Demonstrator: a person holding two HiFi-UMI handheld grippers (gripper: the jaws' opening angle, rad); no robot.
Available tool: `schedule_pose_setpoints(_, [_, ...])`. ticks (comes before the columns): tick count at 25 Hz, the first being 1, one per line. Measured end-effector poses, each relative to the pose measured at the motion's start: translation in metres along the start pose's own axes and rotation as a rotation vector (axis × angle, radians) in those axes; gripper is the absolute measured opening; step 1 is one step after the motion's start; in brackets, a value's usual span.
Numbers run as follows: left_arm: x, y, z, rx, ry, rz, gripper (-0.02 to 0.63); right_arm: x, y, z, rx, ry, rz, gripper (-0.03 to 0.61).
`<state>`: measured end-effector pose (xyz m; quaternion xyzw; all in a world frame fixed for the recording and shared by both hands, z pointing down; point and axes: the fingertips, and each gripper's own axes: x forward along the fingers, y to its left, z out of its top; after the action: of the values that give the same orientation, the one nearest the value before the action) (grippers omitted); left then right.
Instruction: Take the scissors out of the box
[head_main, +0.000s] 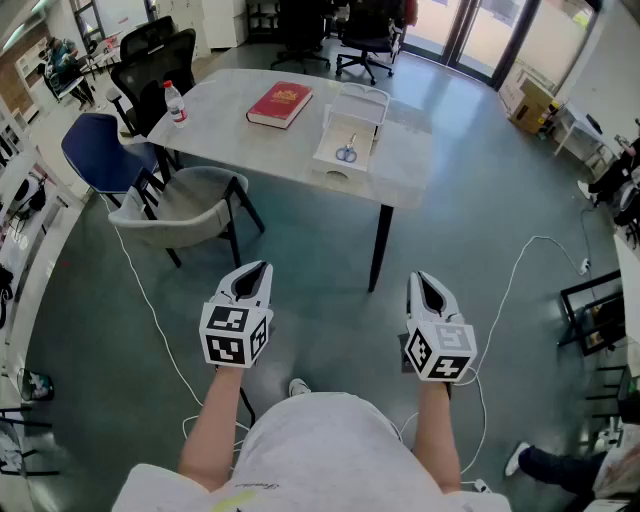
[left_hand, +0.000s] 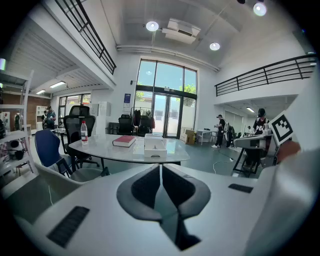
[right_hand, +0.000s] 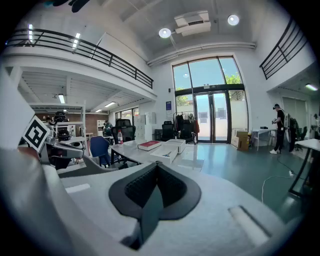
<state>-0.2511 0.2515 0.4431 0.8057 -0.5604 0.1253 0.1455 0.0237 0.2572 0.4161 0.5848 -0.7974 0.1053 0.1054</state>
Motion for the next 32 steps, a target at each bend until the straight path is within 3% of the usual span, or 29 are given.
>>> schedule_pose_setpoints(18, [0.025, 0.015, 0.008, -0.013, -0.004, -0.058, 0.023, 0.023, 0.008, 0.009, -0.005, -0.016, -0.025, 0.006])
schedule_pose_setpoints(32, [0.089, 0.029, 0.027, -0.027, 0.017, -0.056, 0.025, 0.091, -0.017, 0.024, 0.015, -0.019, 0.011, 0.006])
